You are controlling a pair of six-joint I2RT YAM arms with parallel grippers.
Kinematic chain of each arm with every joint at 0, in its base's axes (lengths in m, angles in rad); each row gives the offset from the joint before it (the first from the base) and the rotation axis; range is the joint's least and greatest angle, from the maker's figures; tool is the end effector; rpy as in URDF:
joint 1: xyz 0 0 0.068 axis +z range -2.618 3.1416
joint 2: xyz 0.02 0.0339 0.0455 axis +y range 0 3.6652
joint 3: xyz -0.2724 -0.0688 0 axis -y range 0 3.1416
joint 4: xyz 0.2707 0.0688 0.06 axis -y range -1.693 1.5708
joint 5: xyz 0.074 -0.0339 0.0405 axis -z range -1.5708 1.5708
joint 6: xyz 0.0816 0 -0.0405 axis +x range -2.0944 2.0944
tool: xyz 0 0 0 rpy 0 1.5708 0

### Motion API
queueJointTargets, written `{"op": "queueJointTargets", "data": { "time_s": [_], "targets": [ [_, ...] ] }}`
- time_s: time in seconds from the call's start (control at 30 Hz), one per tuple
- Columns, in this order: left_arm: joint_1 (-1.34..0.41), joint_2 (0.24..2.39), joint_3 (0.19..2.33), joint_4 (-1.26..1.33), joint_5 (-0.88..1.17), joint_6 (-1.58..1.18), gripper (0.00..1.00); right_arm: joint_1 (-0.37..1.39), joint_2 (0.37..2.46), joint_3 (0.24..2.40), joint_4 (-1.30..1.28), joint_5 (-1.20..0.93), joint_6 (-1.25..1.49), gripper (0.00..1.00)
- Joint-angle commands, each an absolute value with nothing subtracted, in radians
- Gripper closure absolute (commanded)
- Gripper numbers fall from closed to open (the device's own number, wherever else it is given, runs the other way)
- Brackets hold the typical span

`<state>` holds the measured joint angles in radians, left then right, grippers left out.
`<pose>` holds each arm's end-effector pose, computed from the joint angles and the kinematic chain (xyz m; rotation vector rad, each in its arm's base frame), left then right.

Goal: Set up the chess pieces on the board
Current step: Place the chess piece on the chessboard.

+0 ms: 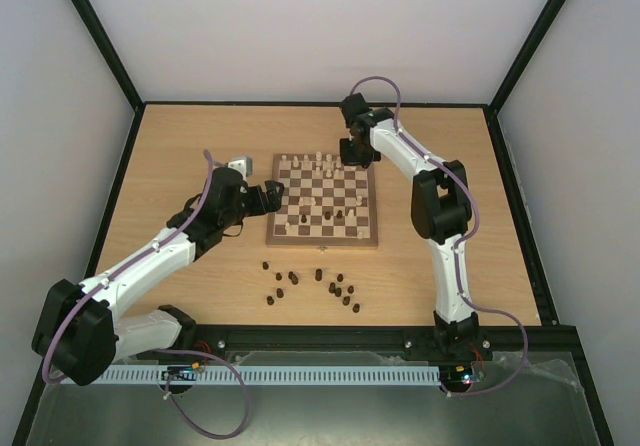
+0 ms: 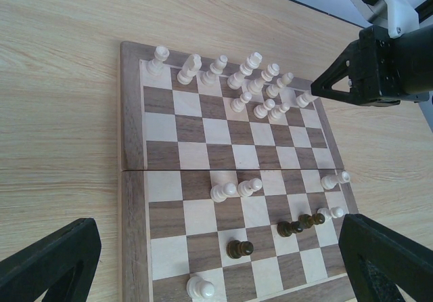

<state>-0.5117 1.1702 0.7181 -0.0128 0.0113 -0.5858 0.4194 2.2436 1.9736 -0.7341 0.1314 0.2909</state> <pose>0.2808 -0.1588 0.2303 -0.0707 2.1071 -0.6889 0.5065 0.2141 0.1815 -0.1156 2.5621 0.1015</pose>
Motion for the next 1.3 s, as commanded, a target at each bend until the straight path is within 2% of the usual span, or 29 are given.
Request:
{"op": "queueJointTargets", "data": {
  "time_s": [0.0,0.87,1.27],
  "targets": [
    [-0.508,1.167,0.709,-0.003,0.014,-0.571,0.0,0.425,2.267,2.019,-0.769,0.101,0.275,0.91],
    [-0.506,1.17,0.709,-0.005,0.01,-0.571,0.01,0.425,2.316,2.068,-0.76,0.103,0.272,0.9],
    [-0.505,1.169,0.71,-0.005,0.009,-0.571,0.0,0.425,2.321,2.073,-0.756,0.098,0.272,0.79]
  ]
}}
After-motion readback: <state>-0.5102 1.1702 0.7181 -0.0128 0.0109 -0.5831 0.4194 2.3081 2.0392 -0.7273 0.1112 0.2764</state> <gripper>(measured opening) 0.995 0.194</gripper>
